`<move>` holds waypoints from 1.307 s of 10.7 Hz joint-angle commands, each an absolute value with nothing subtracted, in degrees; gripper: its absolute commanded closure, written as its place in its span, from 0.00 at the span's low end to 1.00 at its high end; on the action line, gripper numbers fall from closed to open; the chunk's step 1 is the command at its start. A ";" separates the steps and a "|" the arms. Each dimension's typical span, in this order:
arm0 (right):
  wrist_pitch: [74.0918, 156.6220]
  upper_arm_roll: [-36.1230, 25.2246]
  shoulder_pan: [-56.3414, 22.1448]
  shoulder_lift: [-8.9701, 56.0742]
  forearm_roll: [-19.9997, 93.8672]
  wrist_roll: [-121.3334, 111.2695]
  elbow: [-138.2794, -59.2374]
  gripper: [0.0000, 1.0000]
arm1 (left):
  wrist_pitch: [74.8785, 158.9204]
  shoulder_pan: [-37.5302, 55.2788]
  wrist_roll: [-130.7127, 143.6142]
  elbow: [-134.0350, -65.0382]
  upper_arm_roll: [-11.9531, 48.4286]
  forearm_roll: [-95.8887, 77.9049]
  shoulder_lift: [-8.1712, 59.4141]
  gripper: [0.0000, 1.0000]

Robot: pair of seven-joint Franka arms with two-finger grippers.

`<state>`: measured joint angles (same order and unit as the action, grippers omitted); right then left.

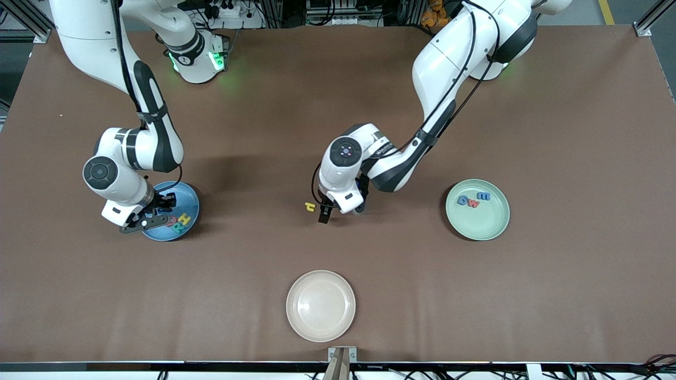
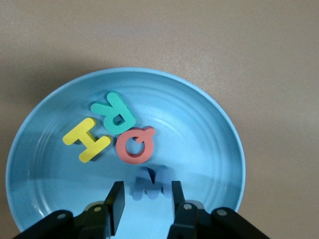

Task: Sort uppercase to blue plate, lowercase to green plate
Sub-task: 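Drop the M into the blue plate while the left gripper nears the yellow letter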

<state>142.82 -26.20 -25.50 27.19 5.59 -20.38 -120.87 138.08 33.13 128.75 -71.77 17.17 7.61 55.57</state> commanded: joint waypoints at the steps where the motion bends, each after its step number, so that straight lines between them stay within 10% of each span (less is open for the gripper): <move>1: 142.56 -26.02 -25.40 24.88 5.89 -21.09 -122.08 0.33 | 141.23 32.61 129.81 -70.22 17.05 4.66 56.43 0.00; 11: 115.34 -28.91 -24.44 18.02 10.11 -17.84 -103.30 0.26 | 144.58 32.34 104.60 -72.16 17.58 -21.71 57.48 0.00; 14: 107.07 -19.21 -12.27 18.20 9.58 -17.84 -95.38 0.26 | 144.58 31.99 104.33 -72.07 17.49 -21.80 59.06 0.00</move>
<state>110.84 -25.51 -19.61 17.94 9.20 -18.26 -99.43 143.88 32.19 106.56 -72.17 17.35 -19.94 58.31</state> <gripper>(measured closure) 0.256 0.000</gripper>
